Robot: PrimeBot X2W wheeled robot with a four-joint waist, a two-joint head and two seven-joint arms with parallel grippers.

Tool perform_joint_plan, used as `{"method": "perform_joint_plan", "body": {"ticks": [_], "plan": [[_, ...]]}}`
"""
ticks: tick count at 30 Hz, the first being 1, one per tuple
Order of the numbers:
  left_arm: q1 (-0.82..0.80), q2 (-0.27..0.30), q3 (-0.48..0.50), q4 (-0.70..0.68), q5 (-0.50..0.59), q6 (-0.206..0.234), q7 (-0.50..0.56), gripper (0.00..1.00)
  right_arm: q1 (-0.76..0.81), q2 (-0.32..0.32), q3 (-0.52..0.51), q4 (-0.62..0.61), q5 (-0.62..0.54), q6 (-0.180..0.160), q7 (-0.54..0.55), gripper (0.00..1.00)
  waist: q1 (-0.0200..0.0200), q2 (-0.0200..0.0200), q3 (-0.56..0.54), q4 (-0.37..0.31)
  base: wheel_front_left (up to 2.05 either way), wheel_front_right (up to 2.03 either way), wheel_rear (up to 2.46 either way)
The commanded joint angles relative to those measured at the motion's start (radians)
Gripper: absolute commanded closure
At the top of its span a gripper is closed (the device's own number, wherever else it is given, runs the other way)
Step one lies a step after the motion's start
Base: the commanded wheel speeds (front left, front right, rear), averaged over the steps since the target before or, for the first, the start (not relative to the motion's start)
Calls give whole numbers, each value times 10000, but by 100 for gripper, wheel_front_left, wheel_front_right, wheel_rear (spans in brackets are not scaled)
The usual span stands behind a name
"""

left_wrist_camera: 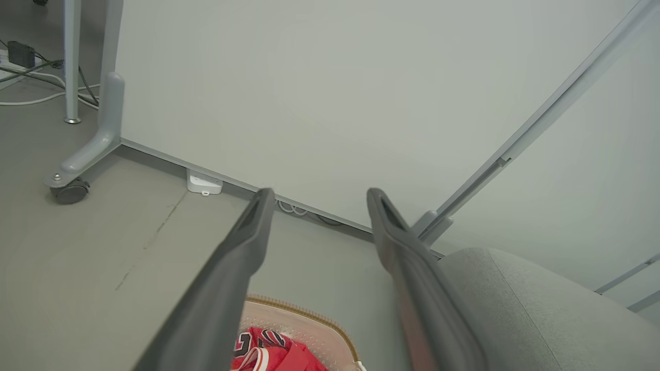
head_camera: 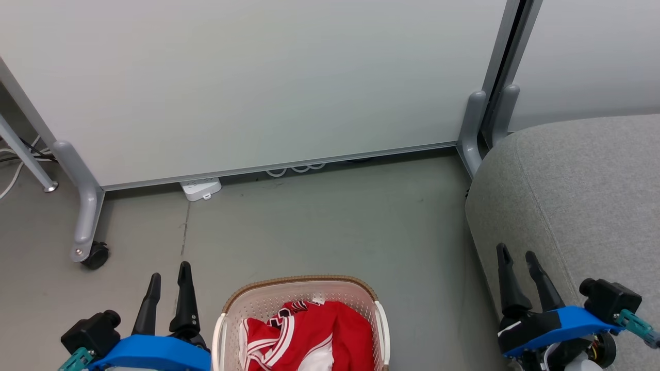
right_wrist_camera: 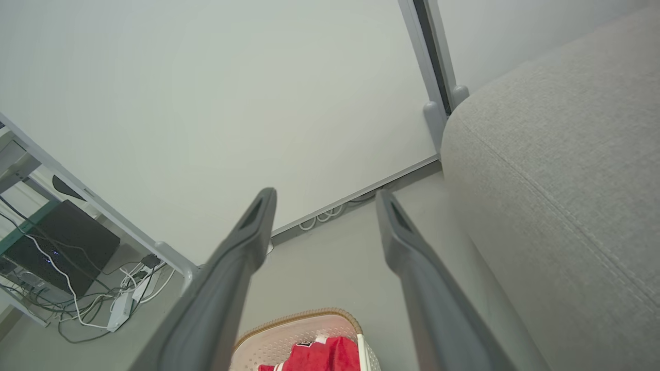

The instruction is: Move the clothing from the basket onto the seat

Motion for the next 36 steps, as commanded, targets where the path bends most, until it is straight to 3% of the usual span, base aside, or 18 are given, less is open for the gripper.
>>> {"method": "perform_joint_plan", "body": {"ticks": [1, 36], "plan": [[-232, 78, -28, -43, 309, 4, -105, 0, -217, -33, 18, -125, -360, 0, -96, 0, 0, 0, -3, 6, 0, 0, 0], [-343, 105, -455, 188, 2946, 122, -861, 0, -277, -44, 158, -100, -3381, -1, -682, 0, 0, 0, 36, 13, 0, 0, 0]]}}
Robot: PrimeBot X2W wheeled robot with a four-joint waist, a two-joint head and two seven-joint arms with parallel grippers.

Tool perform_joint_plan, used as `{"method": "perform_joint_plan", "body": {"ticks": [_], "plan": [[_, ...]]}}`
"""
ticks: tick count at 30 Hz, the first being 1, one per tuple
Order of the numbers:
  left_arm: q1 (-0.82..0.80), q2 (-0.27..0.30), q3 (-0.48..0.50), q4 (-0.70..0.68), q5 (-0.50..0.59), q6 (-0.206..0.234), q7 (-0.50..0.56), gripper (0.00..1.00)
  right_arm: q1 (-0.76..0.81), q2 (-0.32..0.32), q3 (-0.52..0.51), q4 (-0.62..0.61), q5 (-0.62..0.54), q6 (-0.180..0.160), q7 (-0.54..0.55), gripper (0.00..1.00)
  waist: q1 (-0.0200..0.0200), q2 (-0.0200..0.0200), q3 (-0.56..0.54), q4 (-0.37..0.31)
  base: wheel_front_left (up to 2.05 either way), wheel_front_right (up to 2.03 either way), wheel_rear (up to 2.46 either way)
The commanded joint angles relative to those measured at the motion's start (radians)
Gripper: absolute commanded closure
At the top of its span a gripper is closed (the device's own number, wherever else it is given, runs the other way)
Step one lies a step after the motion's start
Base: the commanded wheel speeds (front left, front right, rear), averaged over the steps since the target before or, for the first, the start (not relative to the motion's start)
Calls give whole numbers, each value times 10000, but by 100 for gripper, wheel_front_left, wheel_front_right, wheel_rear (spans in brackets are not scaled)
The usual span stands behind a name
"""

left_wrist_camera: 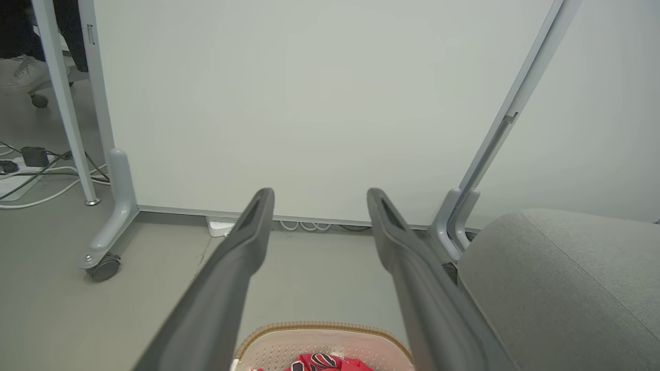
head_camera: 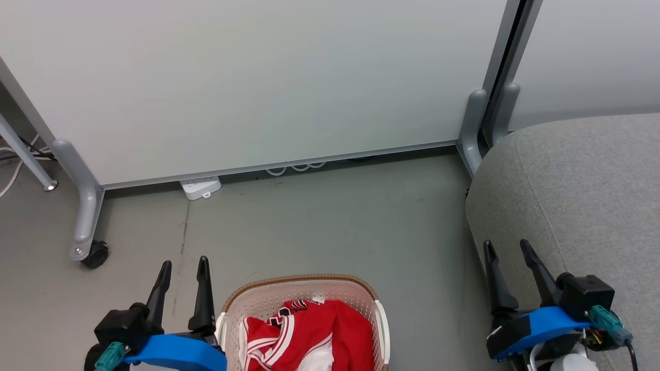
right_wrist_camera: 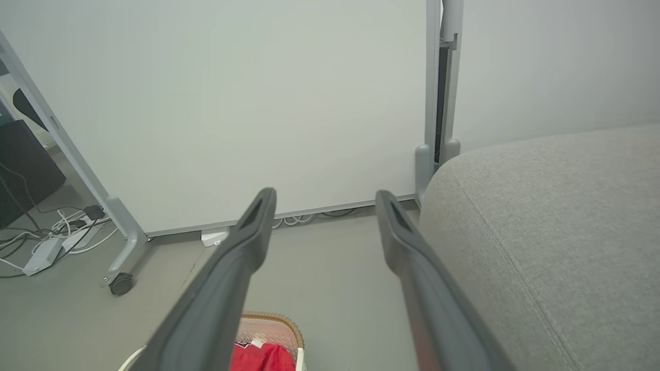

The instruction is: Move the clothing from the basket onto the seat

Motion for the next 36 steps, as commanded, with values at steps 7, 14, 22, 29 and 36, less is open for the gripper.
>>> {"method": "perform_joint_plan", "body": {"ticks": [7, 14, 22, 29, 36], "plan": [[-106, 75, -110, 51, 583, 69, -196, 0, -133, -38, 56, 18, -604, -3, -196, 0, 0, 0, -10, 28, 0, 0, 0], [-108, 77, -168, 130, 766, 77, -318, 0, -153, -40, 62, 54, -1063, -3, -316, 0, 0, 0, -1, 31, 0, 0, 0], [-109, 79, -202, 178, 970, 106, -383, 0, -200, -40, 51, 97, -1255, -3, -384, 0, 0, 0, 9, 6, 0, 0, 0], [-105, 77, -214, 165, 998, 121, -383, 0, -208, -38, 44, 115, -1228, -3, -395, 0, 0, 0, 15, -2, 0, 0, 0], [-98, 77, -227, 139, 965, 130, -383, 0, -252, -38, 53, 48, -1201, -3, -395, 0, 0, 0, 125, 2, 0, 0, 0]]}}
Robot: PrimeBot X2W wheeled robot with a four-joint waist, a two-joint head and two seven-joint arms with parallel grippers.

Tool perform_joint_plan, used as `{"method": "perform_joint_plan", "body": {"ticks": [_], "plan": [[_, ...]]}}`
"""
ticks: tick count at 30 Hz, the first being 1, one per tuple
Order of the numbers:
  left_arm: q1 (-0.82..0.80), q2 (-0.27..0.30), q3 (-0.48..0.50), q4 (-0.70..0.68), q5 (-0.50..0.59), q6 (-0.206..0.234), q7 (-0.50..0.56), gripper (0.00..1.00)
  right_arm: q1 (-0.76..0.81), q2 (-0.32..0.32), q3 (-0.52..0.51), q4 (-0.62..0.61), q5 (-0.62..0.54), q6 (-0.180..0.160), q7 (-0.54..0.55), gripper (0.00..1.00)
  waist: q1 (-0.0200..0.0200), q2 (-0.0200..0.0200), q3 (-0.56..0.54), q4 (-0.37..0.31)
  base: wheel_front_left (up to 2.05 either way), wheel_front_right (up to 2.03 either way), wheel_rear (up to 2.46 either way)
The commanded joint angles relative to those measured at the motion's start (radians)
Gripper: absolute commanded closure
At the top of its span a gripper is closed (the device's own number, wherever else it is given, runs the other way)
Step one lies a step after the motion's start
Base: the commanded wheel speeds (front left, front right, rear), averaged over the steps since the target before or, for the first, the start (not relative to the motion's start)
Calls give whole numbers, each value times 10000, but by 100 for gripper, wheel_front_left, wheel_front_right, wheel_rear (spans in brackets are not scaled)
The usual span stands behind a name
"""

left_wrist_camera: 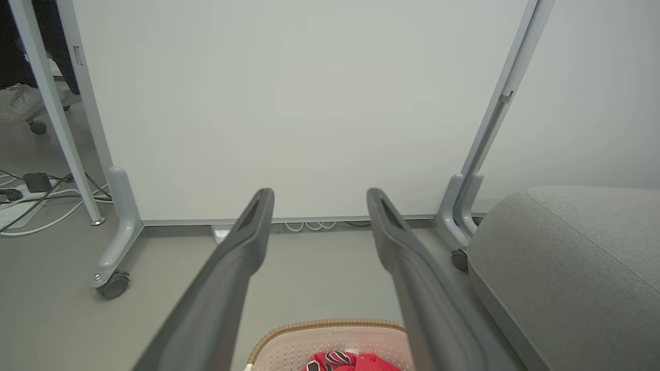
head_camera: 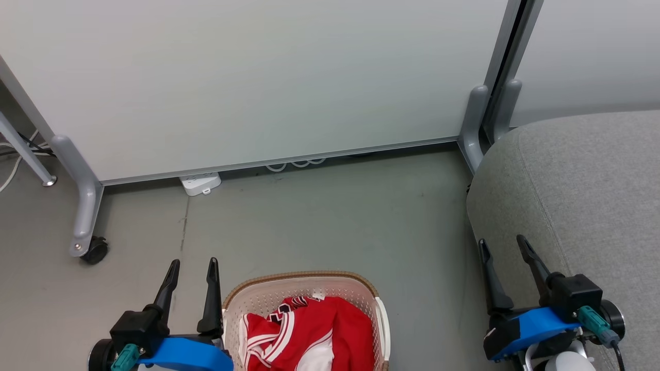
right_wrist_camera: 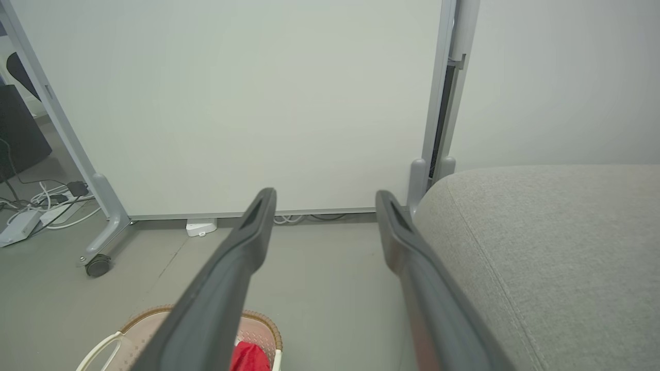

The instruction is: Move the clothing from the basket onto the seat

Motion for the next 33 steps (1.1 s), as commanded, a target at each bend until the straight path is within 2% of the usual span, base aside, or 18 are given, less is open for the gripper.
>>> {"method": "perform_joint_plan", "body": {"ticks": [1, 9, 17, 26, 33], "plan": [[-86, 55, 0, -26, 32, 40, -35, 0, -179, -31, 11, -57, 84, -3, -41, 0, 0, -1, 87, -11, 0, 0, 0], [-329, 56, -14, 87, 136, -167, -35, 0, -605, -29, 162, -318, 97, -3, -31, 0, 0, -1, 820, -358, 0, 0, 0], [-1123, 302, 79, 691, 399, -541, -35, 0, -1795, -28, 805, -814, -15, -3, -11, 0, 0, -1, 2745, -1163, 0, 0, 0], [-3090, 657, -236, 2663, 585, -927, -35, 0, -3046, -23, 1576, -1300, 175, -5, -198, 0, 0, -1, 5190, -2065, 0, 0, 0], [-4555, 861, -351, 4309, 585, -1006, 46, 0, -3403, -20, 2011, -1677, 574, -5, -463, 0, 0, -1, 6592, -2590, 0, 0, 0]]}}
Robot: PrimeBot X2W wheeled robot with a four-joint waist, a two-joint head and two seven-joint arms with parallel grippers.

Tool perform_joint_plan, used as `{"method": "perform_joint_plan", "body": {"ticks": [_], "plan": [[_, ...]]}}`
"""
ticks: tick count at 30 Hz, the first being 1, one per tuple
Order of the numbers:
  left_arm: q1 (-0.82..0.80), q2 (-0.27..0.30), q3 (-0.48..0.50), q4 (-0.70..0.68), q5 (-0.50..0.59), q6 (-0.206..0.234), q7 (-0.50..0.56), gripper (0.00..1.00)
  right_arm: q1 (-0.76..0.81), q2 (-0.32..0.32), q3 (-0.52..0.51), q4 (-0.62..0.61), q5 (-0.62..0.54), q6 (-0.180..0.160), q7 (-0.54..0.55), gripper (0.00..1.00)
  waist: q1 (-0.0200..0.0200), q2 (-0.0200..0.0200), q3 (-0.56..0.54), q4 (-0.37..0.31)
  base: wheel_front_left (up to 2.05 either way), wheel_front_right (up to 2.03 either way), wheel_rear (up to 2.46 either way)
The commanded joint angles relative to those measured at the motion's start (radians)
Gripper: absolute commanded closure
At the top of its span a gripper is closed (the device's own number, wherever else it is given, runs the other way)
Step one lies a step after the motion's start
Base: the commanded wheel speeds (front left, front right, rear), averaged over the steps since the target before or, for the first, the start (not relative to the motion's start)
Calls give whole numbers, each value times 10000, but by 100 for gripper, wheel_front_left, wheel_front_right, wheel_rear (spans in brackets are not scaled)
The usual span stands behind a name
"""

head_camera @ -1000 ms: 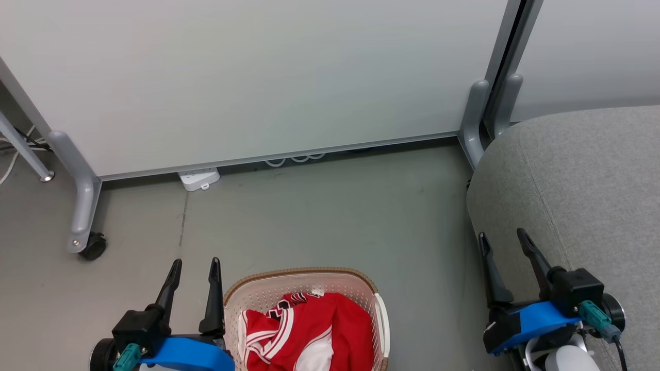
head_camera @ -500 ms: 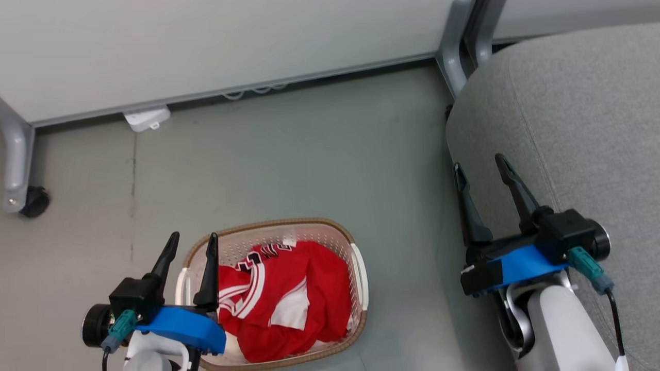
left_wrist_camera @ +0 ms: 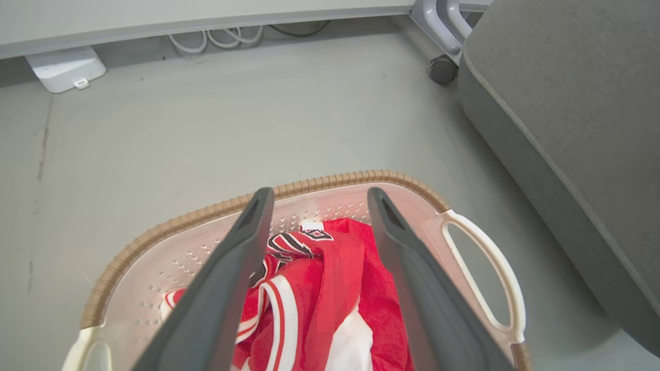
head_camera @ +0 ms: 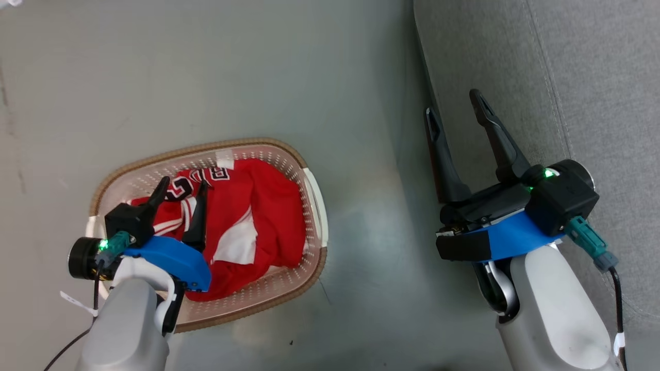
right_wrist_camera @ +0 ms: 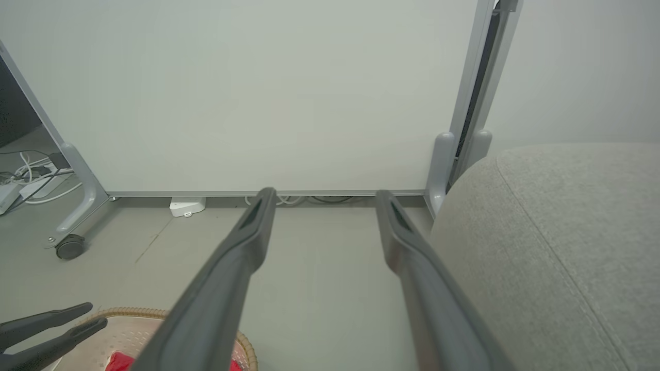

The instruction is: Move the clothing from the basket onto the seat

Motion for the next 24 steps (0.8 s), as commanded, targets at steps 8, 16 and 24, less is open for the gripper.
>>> {"method": "perform_joint_plan", "body": {"ticks": [8, 16, 24], "plan": [[-1422, 470, -33, 1892, -138, -86, 208, 0, -464, -3, 649, -271, 694, -7, -348, 0, -3, -1, 1953, -1024, 0, 0, 0], [-2246, 462, 111, 3071, -344, 142, 277, 0, -401, -5, 859, -454, 852, -7, -409, 0, -3, -1, 2578, -1015, 0, 0, 0], [-2976, 413, -6, 4212, -489, 68, 668, 100, -485, -5, 917, -634, 1039, -7, -440, 0, -3, -1, 2994, -1119, 0, 0, 0]]}}
